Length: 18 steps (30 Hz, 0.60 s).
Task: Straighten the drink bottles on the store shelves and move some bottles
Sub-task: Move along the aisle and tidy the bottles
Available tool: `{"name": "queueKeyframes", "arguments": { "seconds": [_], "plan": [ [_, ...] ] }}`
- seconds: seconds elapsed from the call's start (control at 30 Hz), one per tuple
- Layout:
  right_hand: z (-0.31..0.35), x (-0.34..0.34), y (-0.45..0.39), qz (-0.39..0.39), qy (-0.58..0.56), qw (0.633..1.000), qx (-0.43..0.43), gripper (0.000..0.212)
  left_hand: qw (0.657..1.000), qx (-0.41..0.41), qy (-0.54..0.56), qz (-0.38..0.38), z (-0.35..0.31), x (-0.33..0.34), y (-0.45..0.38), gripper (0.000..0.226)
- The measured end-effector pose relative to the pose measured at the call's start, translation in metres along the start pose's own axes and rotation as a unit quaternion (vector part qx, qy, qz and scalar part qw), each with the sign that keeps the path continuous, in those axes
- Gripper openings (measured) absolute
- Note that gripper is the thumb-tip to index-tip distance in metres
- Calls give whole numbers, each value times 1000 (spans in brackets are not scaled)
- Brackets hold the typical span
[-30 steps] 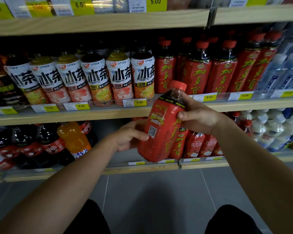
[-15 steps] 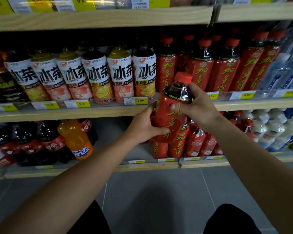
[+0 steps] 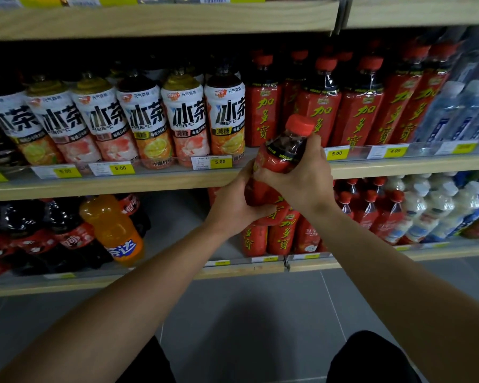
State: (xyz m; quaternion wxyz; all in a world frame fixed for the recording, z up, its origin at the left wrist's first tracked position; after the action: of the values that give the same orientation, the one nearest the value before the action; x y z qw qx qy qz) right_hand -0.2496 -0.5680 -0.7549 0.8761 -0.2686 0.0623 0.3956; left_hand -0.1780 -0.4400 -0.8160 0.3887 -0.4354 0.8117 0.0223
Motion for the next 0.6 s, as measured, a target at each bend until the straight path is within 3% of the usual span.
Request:
{"name": "queueKeyframes", "arguments": {
  "seconds": [0.07, 0.13, 0.23, 0.3, 0.47, 0.6],
  "plan": [
    [1, -6, -2, -13, -6, 1000, -10, 85, 998, 14, -27, 54, 4, -1, -3, 102],
    [0, -12, -4, -28, -10, 999, -17, 88, 989, 22, -127, 78, 20, -8, -6, 100],
    [4, -21, -9, -57, -15, 997, -42, 90, 918, -4, -394, 52, 50, -24, -9, 95],
    [9, -25, -13, -71, -18, 996, -58, 90, 871, -12, -490, 44, 61, -29, -13, 90],
    [21, -20, -20, -70, -29, 993, -90, 95, 826, -15, -560, 56, 82, -22, -24, 88],
    [31, -16, -30, -82, -30, 991, -104, 97, 814, -1, -579, 45, 90, -18, -26, 92]
  ]
}}
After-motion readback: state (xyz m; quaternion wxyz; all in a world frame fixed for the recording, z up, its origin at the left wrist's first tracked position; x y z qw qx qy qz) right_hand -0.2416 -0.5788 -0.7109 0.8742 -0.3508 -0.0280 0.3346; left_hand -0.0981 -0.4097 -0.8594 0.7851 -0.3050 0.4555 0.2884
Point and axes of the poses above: each hand's wrist, its own y-axis away from the middle knuckle, its own x-axis out of the palm, z = x × y, the point moved 8 cm from there along -y, towards the middle knuckle, and after that the axes turned 11 degrees about -y, right-handed, at the moved point
